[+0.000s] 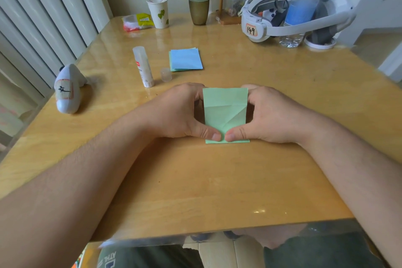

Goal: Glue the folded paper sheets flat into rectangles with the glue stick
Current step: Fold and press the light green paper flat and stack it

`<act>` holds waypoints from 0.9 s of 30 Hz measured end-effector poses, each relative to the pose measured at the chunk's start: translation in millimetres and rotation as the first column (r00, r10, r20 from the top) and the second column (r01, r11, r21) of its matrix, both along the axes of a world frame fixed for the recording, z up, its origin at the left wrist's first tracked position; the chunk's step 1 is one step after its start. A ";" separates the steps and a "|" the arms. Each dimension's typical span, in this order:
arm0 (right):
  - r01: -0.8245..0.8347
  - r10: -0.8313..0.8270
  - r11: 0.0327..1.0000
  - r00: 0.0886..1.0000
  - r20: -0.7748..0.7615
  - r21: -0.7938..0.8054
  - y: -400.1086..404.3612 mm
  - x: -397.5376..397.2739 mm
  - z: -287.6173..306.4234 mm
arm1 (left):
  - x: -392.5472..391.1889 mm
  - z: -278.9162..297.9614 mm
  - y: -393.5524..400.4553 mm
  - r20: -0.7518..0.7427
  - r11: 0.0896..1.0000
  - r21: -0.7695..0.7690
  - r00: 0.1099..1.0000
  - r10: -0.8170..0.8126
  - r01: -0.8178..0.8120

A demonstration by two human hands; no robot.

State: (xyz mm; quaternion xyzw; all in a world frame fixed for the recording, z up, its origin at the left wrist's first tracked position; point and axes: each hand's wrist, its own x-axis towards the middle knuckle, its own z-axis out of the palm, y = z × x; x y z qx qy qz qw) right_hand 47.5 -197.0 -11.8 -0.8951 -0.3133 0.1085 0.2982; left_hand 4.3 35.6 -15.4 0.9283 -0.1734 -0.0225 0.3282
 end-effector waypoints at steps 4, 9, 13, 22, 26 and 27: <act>0.033 -0.034 0.999 0.999 0.012 0.032 4.7 1.1 -4.9 | 1.5 0.3 -2.6 -0.008 0.999 -0.034 1.000 0.000 -0.001; -0.016 0.016 1.000 1.000 -0.017 0.019 0.5 2.2 -4.7 | -0.2 0.8 4.9 0.009 0.999 -0.038 1.000 -0.005 0.005; -0.016 0.016 1.000 1.000 -0.011 0.014 -5.3 7.1 -5.3 | -1.4 0.4 7.0 0.010 0.999 -0.036 1.000 0.009 -0.009; 0.037 -0.037 0.997 0.999 -0.003 0.062 2.5 5.0 -10.2 | 2.7 -0.3 -6.1 0.060 1.000 -0.004 0.998 0.005 -0.005; 0.008 -0.007 0.998 1.000 -0.013 0.069 2.8 4.4 -10.3 | 2.6 -1.3 -4.9 0.090 0.999 0.031 0.996 0.010 -0.013; 0.004 -0.003 0.998 1.000 -0.019 0.069 2.6 4.3 -9.7 | 2.4 -1.3 -3.9 0.095 0.999 0.040 0.995 0.013 -0.017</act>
